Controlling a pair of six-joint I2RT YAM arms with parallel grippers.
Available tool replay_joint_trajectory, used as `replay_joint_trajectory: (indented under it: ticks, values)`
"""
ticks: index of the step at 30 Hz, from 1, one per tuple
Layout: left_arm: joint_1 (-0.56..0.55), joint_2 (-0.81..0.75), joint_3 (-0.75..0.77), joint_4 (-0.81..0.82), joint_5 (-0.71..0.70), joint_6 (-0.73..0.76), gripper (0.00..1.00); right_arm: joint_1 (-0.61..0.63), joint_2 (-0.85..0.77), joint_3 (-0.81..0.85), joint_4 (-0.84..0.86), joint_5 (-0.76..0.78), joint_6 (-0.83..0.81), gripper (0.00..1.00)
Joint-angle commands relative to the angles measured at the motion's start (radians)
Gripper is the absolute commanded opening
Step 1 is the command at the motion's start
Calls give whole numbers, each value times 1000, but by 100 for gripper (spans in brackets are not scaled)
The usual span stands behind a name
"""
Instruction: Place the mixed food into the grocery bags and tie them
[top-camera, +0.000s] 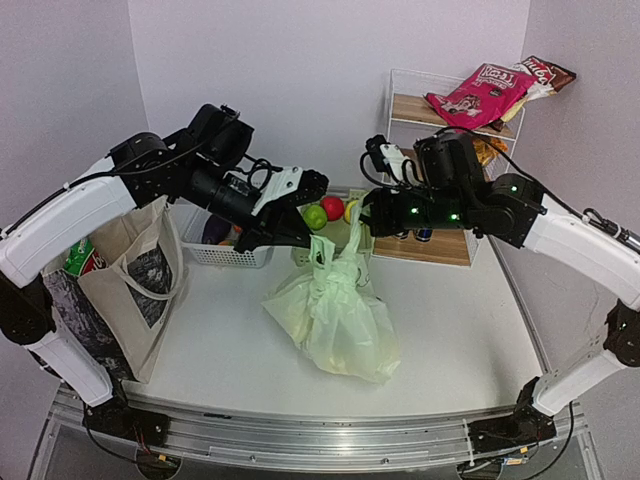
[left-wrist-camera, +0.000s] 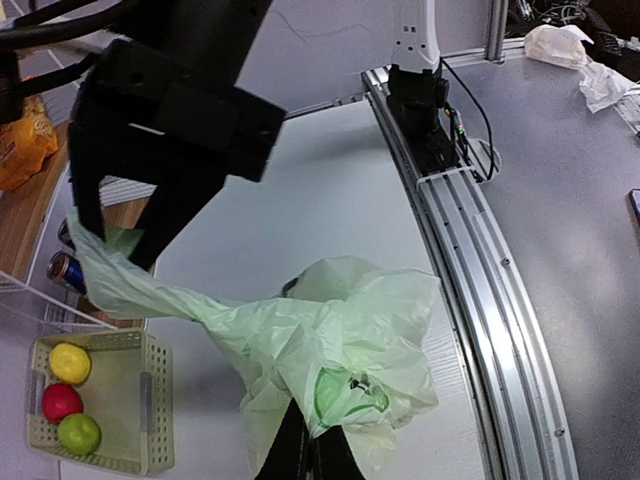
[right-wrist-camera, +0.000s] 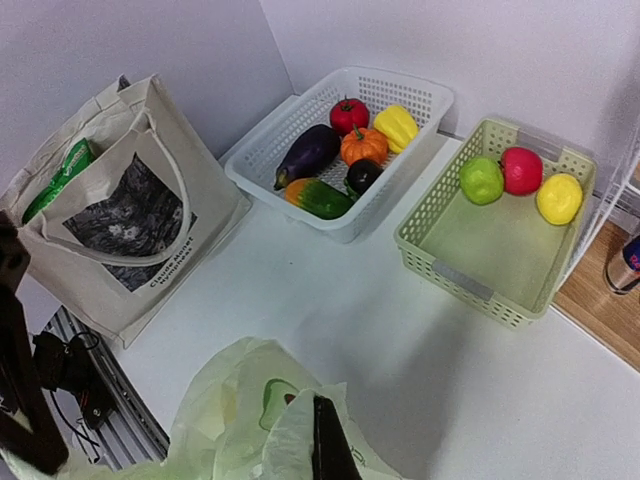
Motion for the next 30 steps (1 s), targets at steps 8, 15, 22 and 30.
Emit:
replay_joint_trajectory:
  ticks: [8, 15, 22, 30]
  values:
    - [-105, 79, 7, 165, 82, -56, 0, -166, -3, 31, -87, -101, -4, 0]
    - [-153, 110, -6, 192, 124, -98, 0, -178, 131, 171, -117, -200, -24, 0]
    - [-148, 109, -47, 222, 40, -102, 0, -178, 193, 208, -124, -245, 1, 0]
    - [-132, 65, -184, 252, 57, -106, 0, -177, 241, 223, -125, -322, 29, 0]
